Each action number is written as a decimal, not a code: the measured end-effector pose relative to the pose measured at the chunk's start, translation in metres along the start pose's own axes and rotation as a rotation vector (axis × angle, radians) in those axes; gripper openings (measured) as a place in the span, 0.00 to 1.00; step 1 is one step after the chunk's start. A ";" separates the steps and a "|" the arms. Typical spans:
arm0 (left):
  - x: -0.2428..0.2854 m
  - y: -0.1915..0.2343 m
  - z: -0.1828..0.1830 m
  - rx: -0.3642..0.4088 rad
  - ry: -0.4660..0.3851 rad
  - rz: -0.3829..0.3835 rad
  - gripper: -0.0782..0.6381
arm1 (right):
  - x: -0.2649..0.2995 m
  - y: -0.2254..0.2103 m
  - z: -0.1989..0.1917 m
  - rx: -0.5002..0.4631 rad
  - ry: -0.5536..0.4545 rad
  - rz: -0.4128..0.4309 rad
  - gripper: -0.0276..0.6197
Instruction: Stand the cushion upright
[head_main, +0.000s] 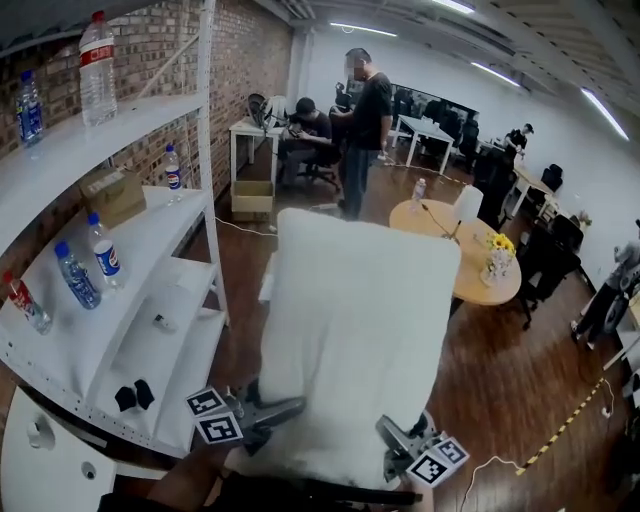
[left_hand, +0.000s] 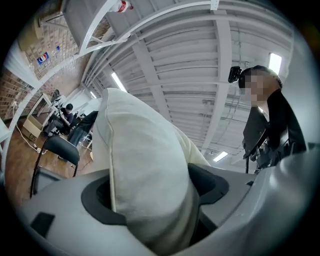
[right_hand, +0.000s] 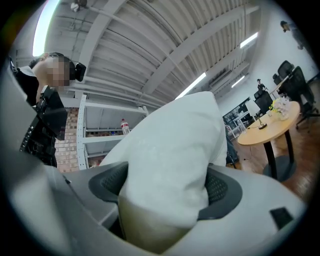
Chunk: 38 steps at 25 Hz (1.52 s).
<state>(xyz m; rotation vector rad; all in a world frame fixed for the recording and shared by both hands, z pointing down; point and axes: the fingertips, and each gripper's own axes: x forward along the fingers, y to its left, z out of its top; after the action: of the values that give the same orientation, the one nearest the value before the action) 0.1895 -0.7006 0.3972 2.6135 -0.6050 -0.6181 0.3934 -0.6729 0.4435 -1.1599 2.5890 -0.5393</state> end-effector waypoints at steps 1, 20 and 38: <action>0.005 0.010 -0.001 -0.010 0.001 0.002 0.63 | 0.006 -0.008 0.000 0.001 0.007 -0.007 0.70; 0.115 0.273 0.102 -0.054 0.004 -0.022 0.63 | 0.256 -0.158 0.059 -0.002 0.023 -0.048 0.70; 0.223 0.476 0.153 -0.003 -0.051 0.146 0.63 | 0.456 -0.330 0.100 0.062 0.095 0.088 0.70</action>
<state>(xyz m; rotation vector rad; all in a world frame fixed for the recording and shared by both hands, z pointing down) 0.1435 -1.2459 0.4140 2.5299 -0.8018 -0.6408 0.3522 -1.2429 0.4601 -1.0192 2.6677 -0.6662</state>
